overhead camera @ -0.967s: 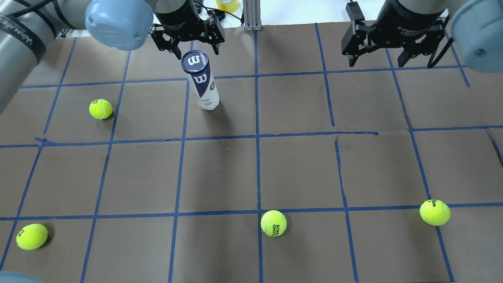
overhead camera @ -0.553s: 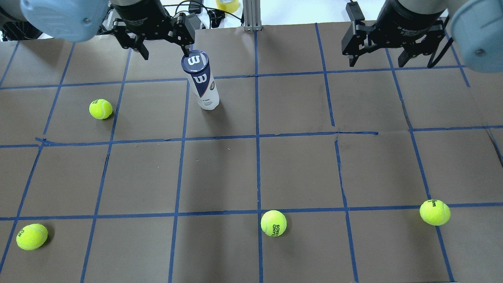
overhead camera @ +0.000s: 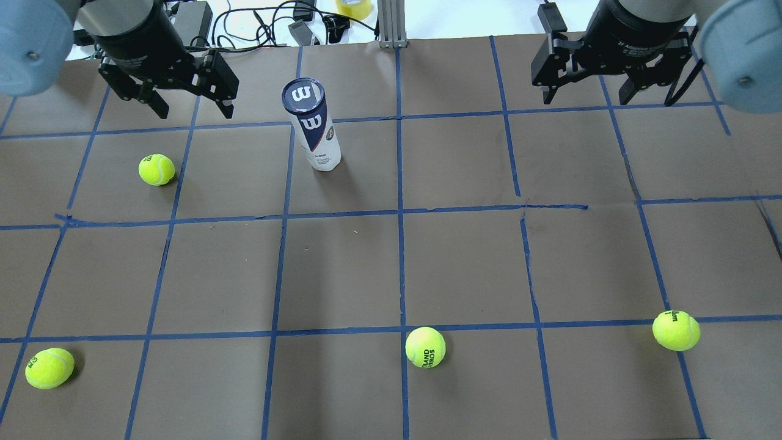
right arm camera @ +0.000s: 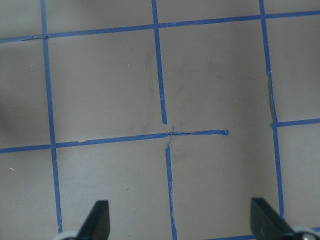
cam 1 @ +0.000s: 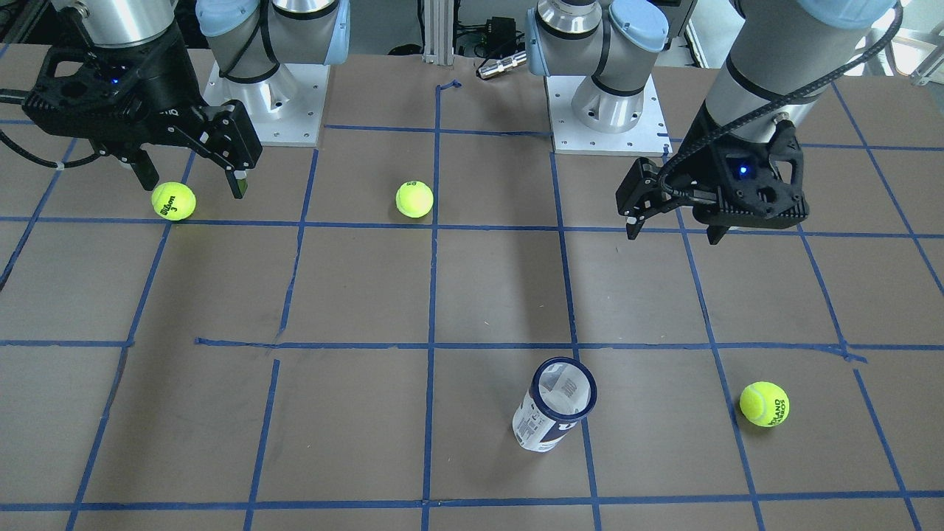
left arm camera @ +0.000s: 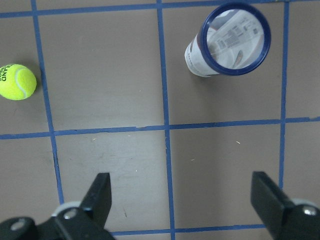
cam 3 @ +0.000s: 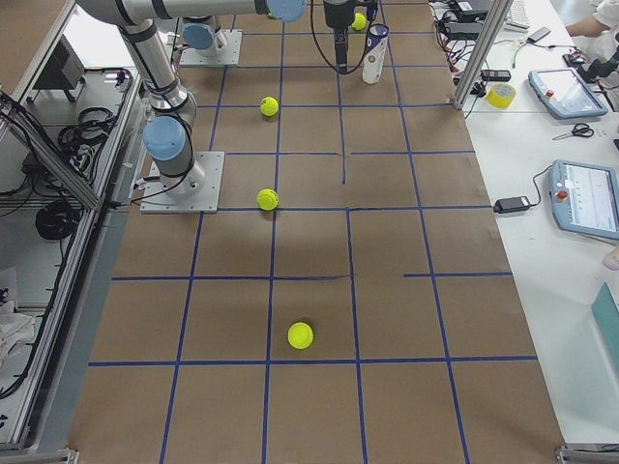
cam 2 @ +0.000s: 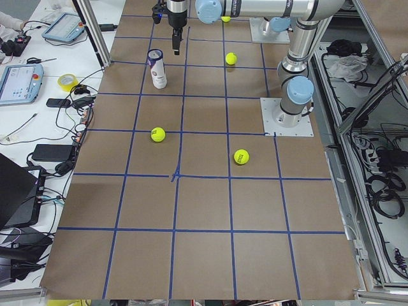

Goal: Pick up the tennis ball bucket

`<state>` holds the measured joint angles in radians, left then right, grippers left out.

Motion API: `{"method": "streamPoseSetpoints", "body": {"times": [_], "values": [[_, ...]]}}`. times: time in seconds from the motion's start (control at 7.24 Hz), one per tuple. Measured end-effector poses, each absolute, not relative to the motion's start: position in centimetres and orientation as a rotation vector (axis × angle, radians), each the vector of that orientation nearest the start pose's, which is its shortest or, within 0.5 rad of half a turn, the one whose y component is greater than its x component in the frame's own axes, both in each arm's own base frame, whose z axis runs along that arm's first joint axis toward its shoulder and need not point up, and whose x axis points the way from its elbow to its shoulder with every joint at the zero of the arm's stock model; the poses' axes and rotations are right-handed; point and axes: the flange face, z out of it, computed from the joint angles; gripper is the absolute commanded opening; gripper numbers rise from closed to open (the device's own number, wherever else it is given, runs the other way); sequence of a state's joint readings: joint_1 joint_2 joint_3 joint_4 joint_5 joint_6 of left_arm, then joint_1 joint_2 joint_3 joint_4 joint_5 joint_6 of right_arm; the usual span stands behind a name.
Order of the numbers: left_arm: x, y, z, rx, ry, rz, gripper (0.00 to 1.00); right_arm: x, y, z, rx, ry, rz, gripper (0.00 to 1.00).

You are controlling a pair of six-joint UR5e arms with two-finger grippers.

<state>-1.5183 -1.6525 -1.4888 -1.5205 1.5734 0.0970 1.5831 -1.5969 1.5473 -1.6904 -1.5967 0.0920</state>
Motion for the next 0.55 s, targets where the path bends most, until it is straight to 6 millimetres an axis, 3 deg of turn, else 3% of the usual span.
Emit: {"method": "streamPoseSetpoints", "body": {"times": [0.55], "values": [[-9.77, -52.13, 48.61, 0.056, 3.134, -0.063, 1.0, 13.63, -49.41, 52.52, 0.13, 3.146, -0.268, 1.0]]}}
